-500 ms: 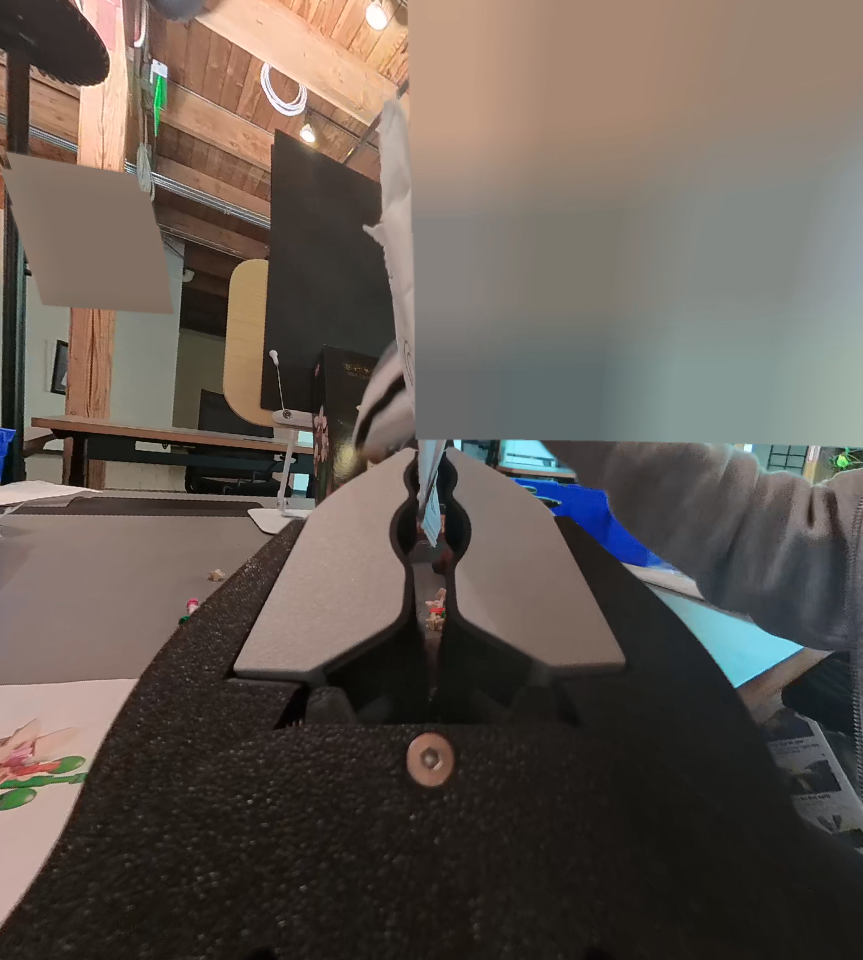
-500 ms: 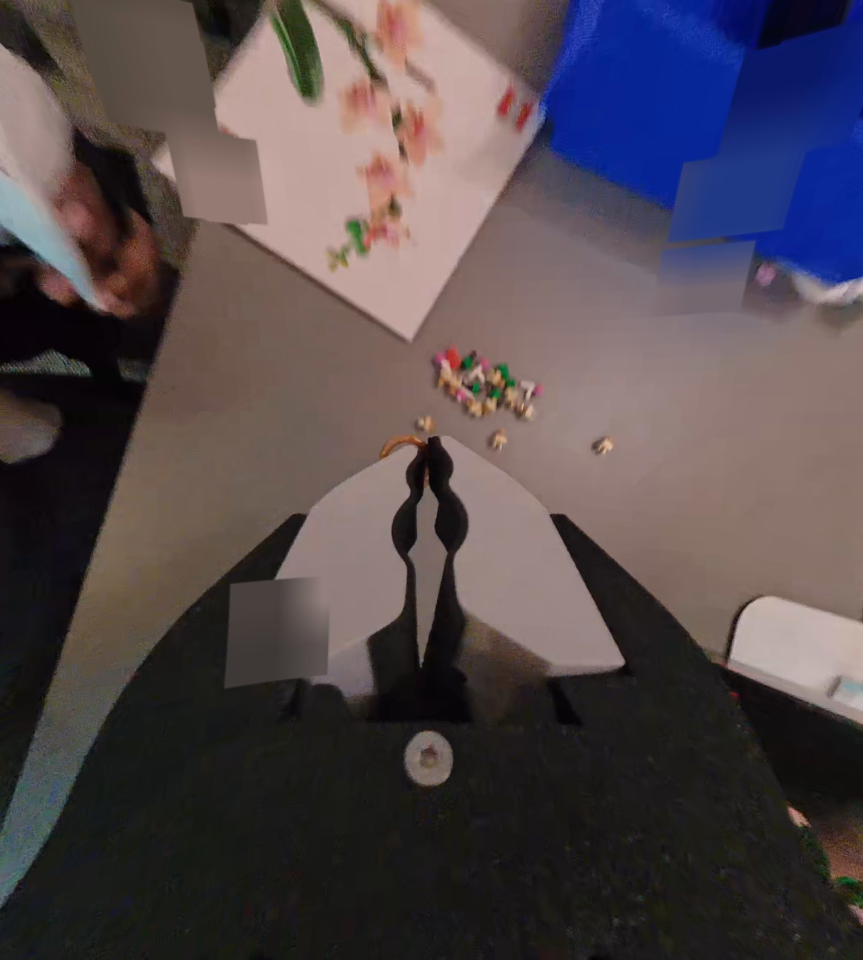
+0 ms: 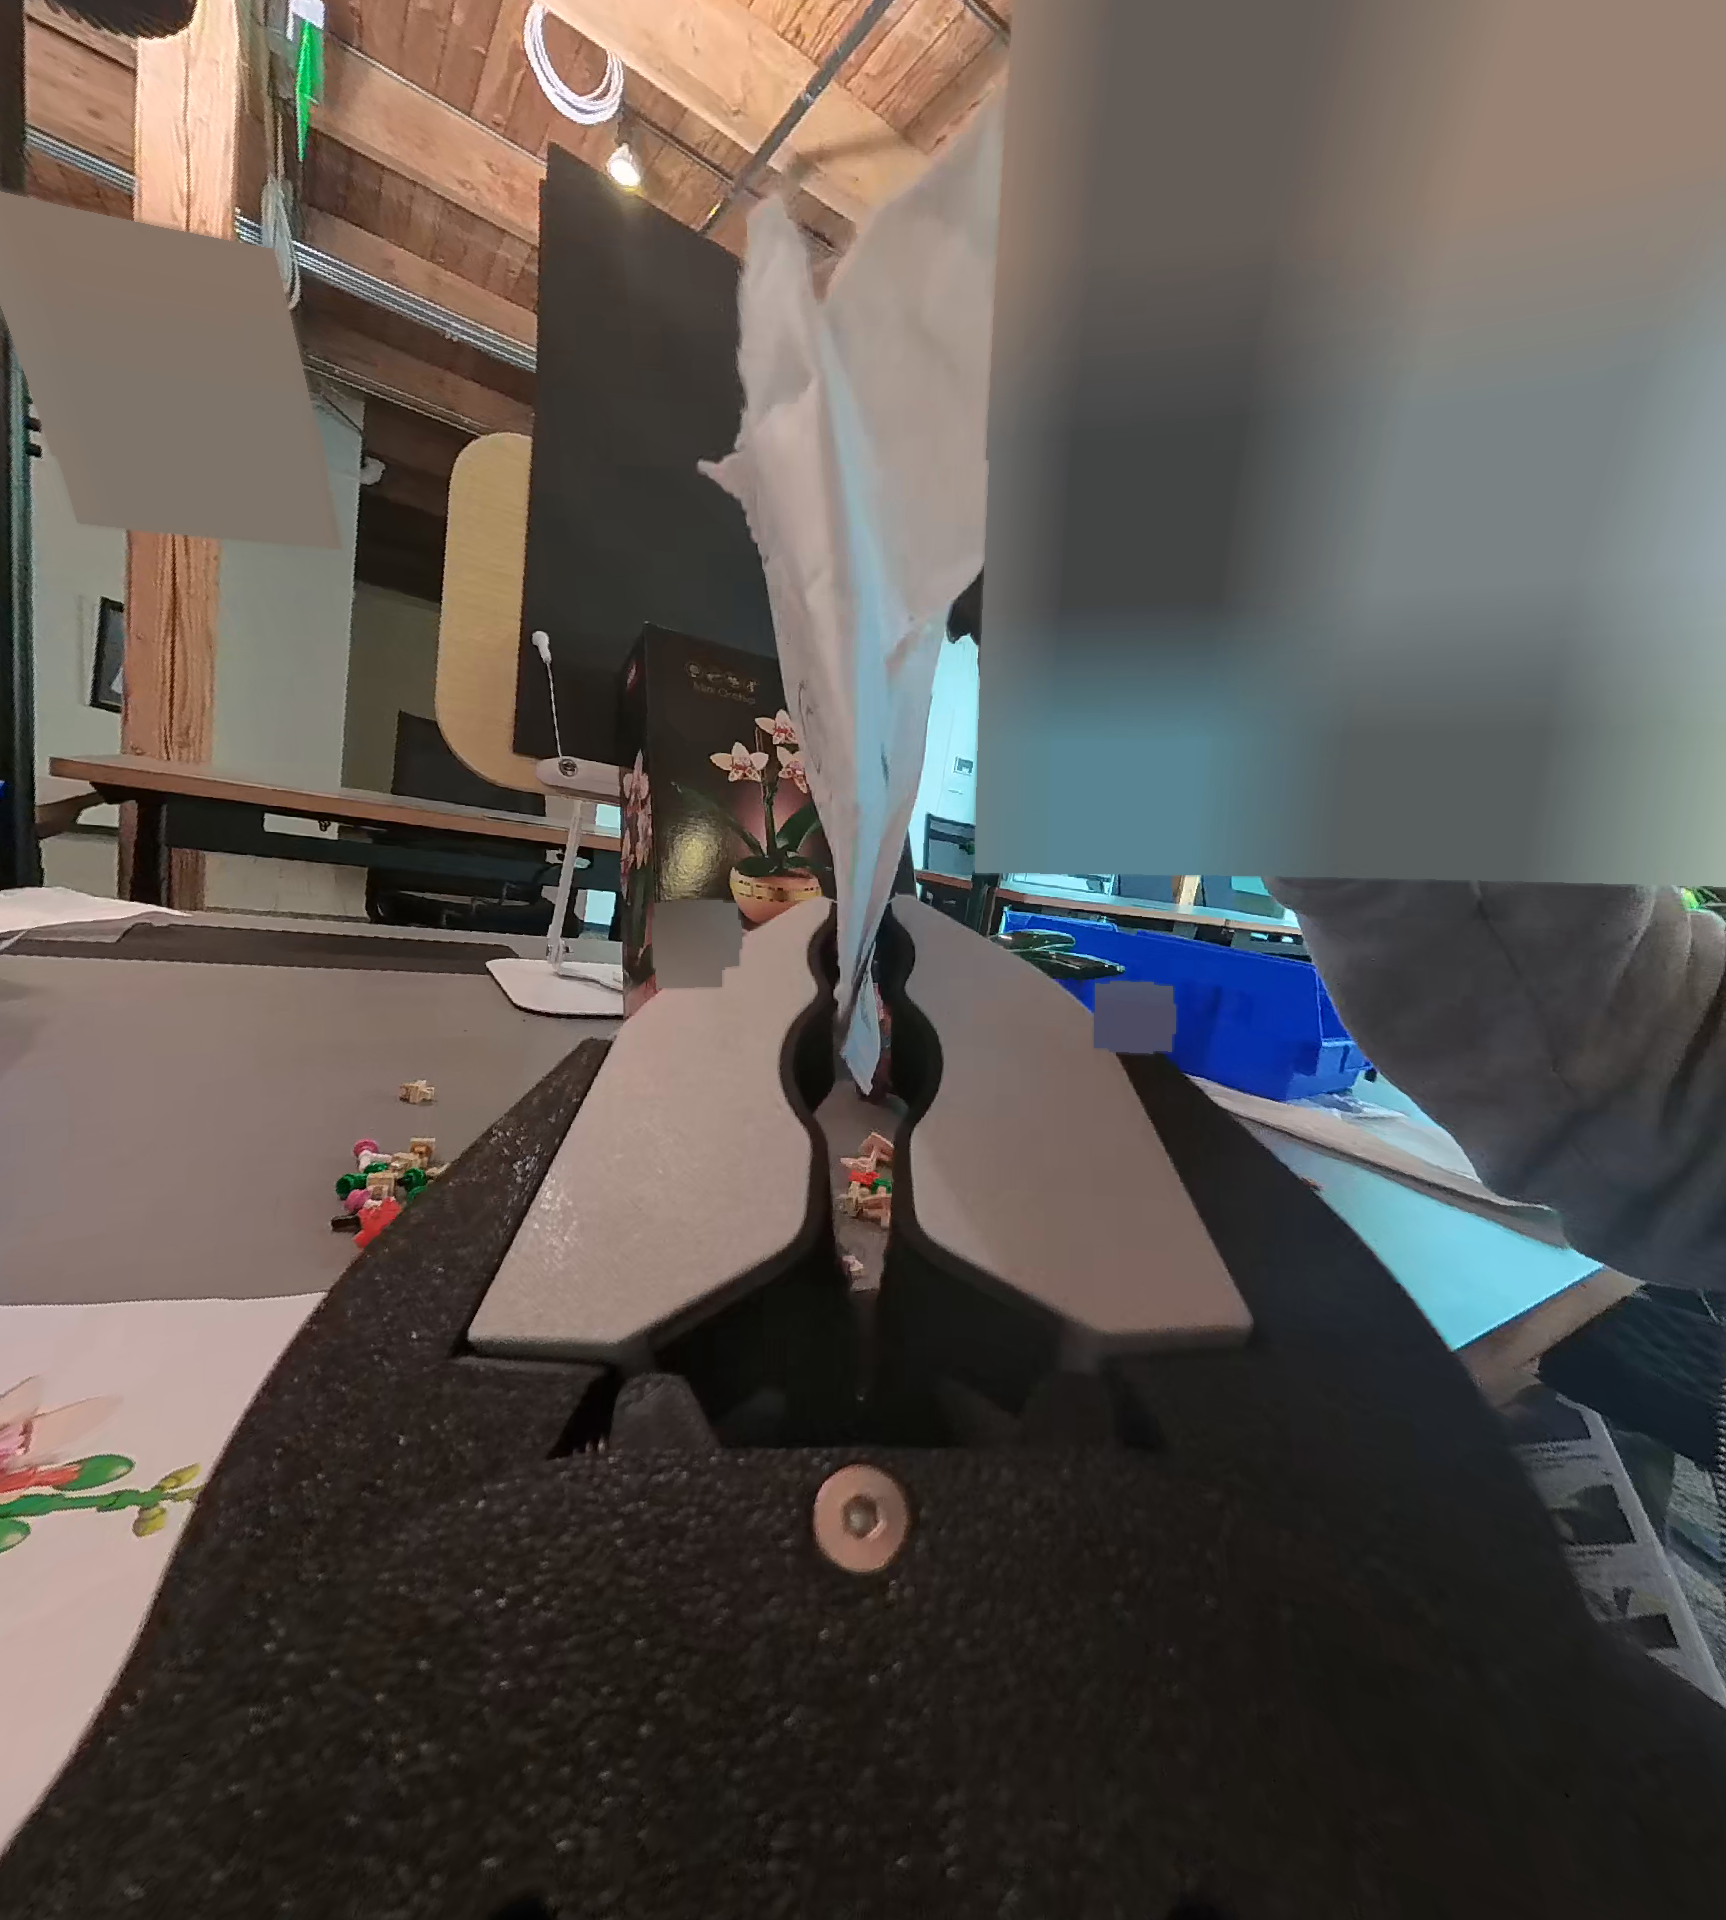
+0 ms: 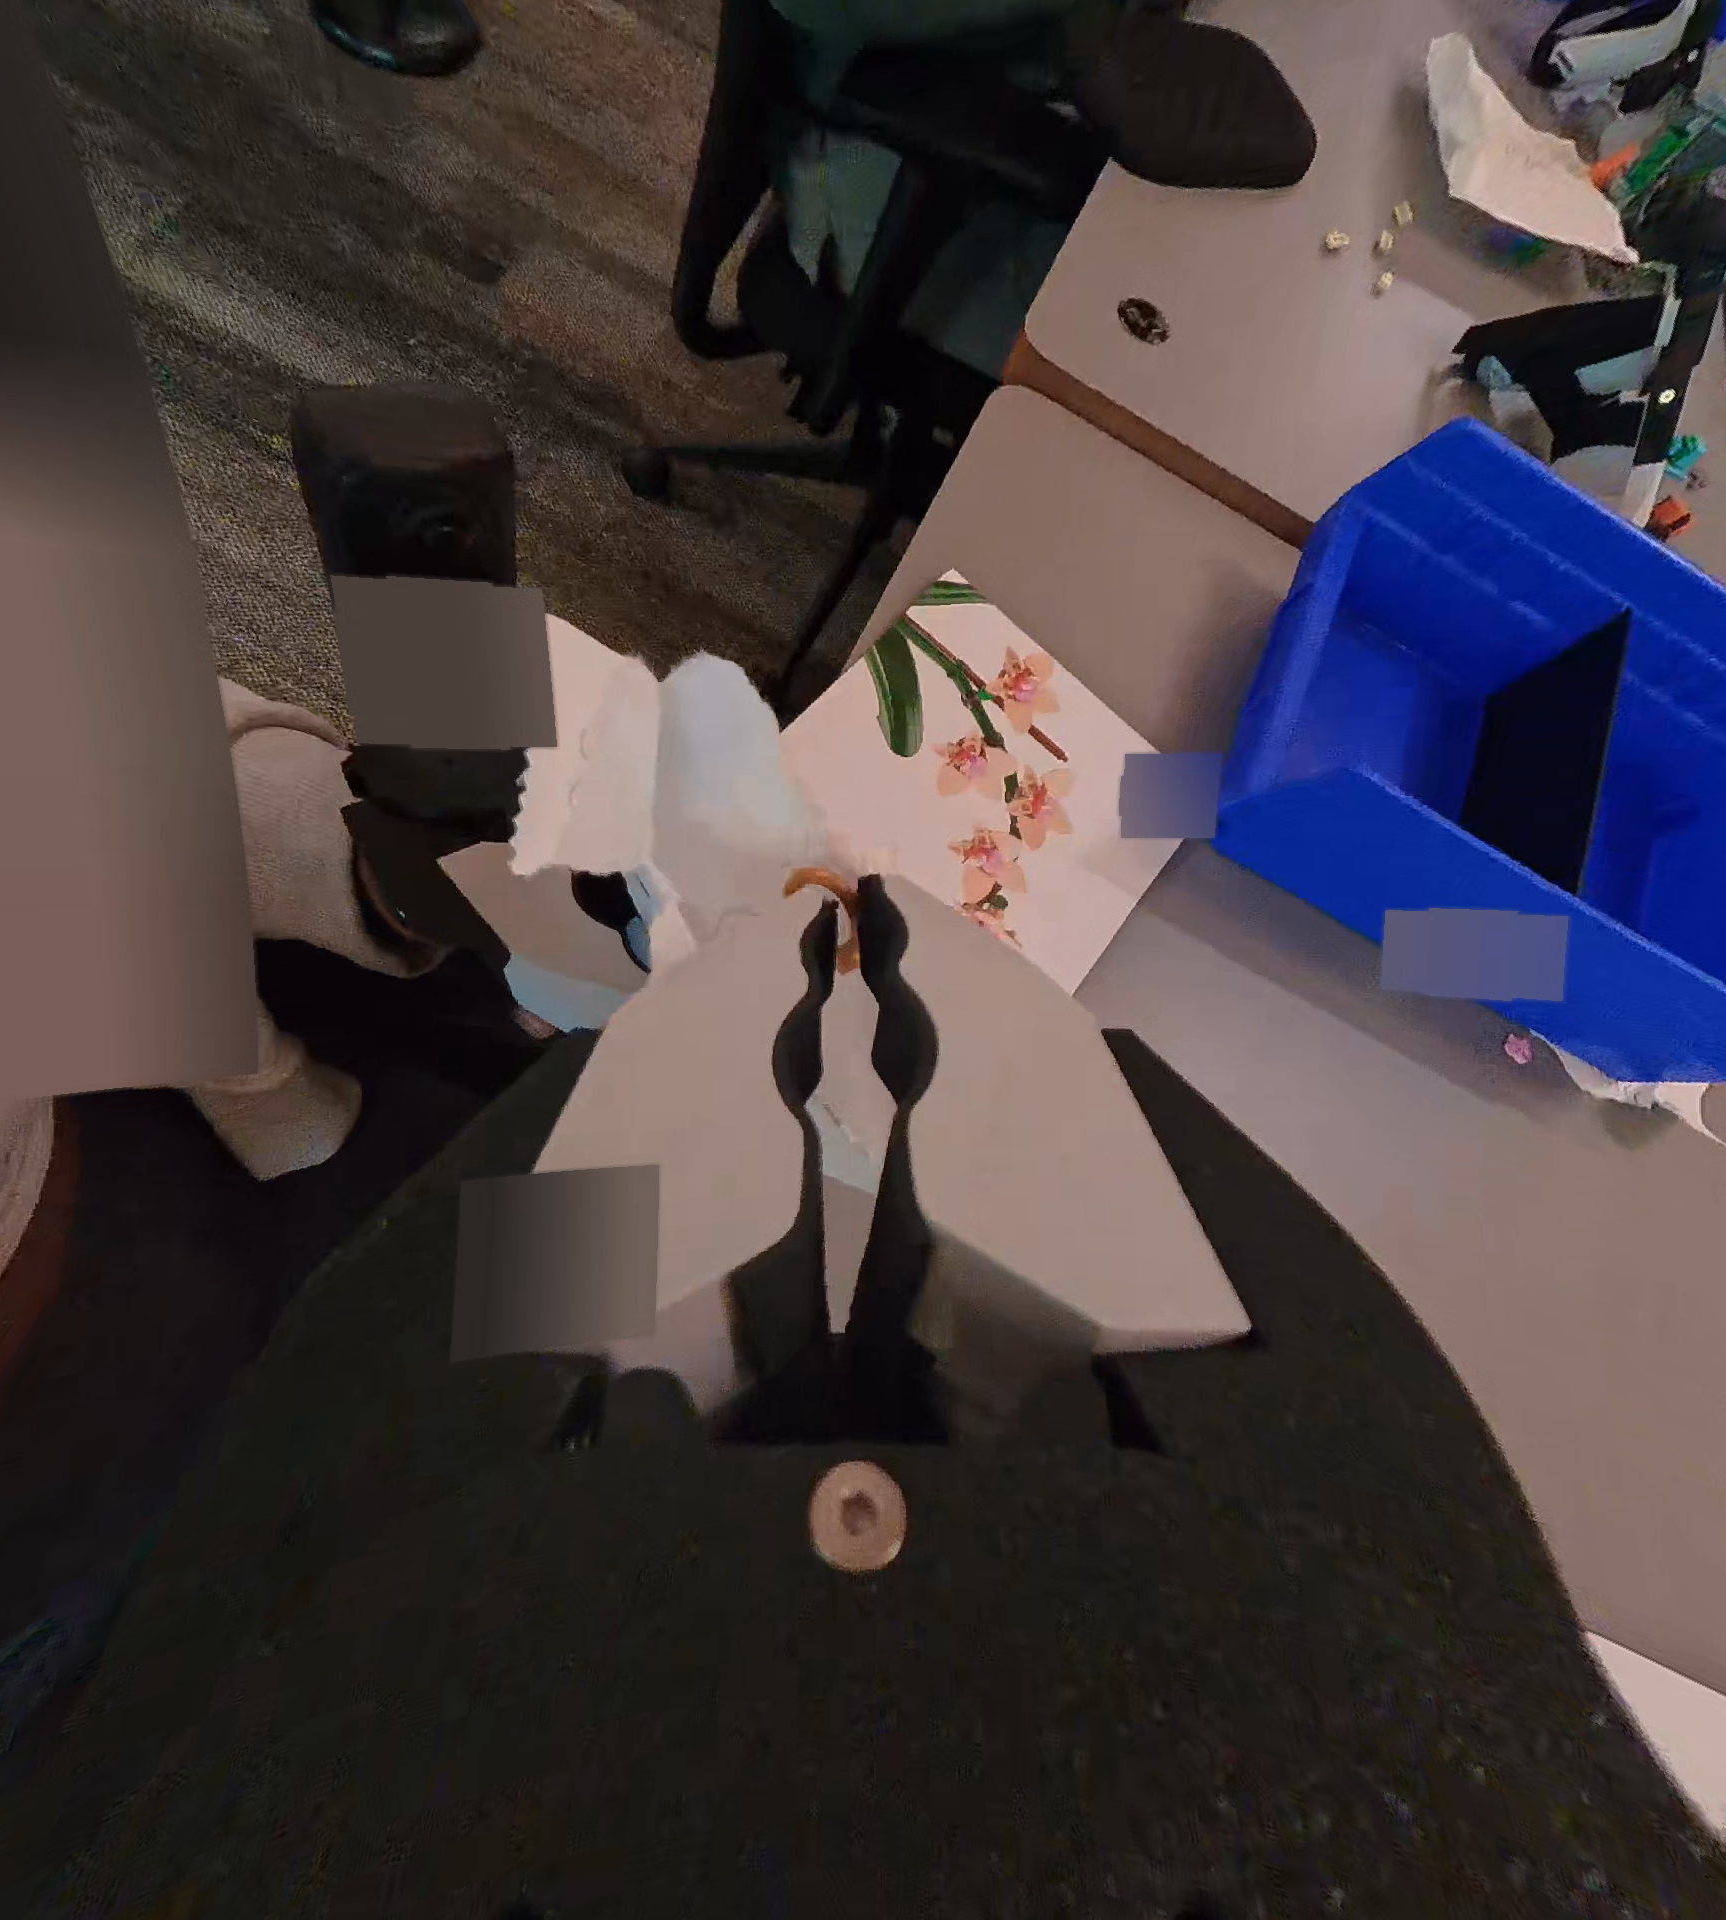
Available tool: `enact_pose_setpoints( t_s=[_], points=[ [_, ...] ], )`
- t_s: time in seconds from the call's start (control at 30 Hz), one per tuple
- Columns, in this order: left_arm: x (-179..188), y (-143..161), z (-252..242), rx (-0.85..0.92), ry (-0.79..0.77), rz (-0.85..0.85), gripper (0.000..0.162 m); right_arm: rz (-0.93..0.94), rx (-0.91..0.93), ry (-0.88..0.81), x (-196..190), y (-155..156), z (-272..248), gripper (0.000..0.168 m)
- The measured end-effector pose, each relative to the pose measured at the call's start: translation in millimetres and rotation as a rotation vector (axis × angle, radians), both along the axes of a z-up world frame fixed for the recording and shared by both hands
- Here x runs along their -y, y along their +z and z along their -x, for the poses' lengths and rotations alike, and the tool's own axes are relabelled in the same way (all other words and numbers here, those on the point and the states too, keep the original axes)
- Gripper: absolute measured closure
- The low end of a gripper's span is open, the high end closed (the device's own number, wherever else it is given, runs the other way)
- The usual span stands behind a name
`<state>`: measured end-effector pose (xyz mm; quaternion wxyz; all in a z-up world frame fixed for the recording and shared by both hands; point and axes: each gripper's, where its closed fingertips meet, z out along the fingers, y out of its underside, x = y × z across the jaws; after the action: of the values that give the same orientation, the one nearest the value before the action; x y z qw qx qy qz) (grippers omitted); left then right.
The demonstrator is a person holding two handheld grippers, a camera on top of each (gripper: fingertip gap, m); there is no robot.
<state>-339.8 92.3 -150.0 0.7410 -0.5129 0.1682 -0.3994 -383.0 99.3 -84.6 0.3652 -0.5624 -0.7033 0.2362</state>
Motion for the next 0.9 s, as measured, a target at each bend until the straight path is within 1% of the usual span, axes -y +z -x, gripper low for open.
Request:
enact_pose_setpoints(
  t_s=[0.1, 0.2, 0.27, 0.33, 0.37, 0.4, 0.47, 0.53, 0.57, 0.63, 0.7, 0.9],
  points=[
    [0, 1, 1, 0.004, 0.003, -0.006, 0.158, 0.022, -0.018, 0.013, 3, 4, -2, 0.163],
    [-2, 1, 1, 0.001, 0.012, -0.006, 0.158, 0.015, -0.024, -0.016, -3, 9, -8, 0.16],
    [-2, 1, 4, 0.008, 0.019, -0.003, 0.158, 0.001, -0.043, -0.051, -7, 16, -21, 0.16],
    [-3, 2, 7, 0.017, 0.031, -0.001, 0.158, -0.009, -0.014, -0.116, -15, 12, -46, 0.159],
    [-3, 3, 9, 0.022, 0.035, -0.002, 0.158, -0.023, 0.052, -0.175, -24, 0, -67, 0.159],
    [-3, 3, 10, 0.025, 0.036, -0.003, 0.158, -0.012, 0.144, -0.234, -32, -21, -85, 0.156],
    [-3, 3, 9, 0.027, 0.034, -0.002, 0.158, 0.099, 0.349, -0.319, -37, -77, -120, 0.146],
    [-2, 3, 8, 0.02, 0.031, -0.006, 0.158, 0.168, 0.532, -0.345, -35, -133, -150, 0.145],
    [-2, 3, 7, 0.014, 0.031, -0.009, 0.158, 0.168, 0.582, -0.353, -37, -153, -160, 0.146],
    [-2, 2, 4, -0.001, 0.031, -0.014, 0.158, 0.207, 0.641, -0.373, -36, -181, -169, 0.146],
    [-2, 0, 2, -0.02, 0.031, -0.015, 0.158, 0.211, 0.67, -0.376, -36, -193, -171, 0.146],
    [-3, -1, 2, -0.022, 0.033, -0.011, 0.158, 0.194, 0.659, -0.369, -42, -188, -164, 0.148]
  ],
)
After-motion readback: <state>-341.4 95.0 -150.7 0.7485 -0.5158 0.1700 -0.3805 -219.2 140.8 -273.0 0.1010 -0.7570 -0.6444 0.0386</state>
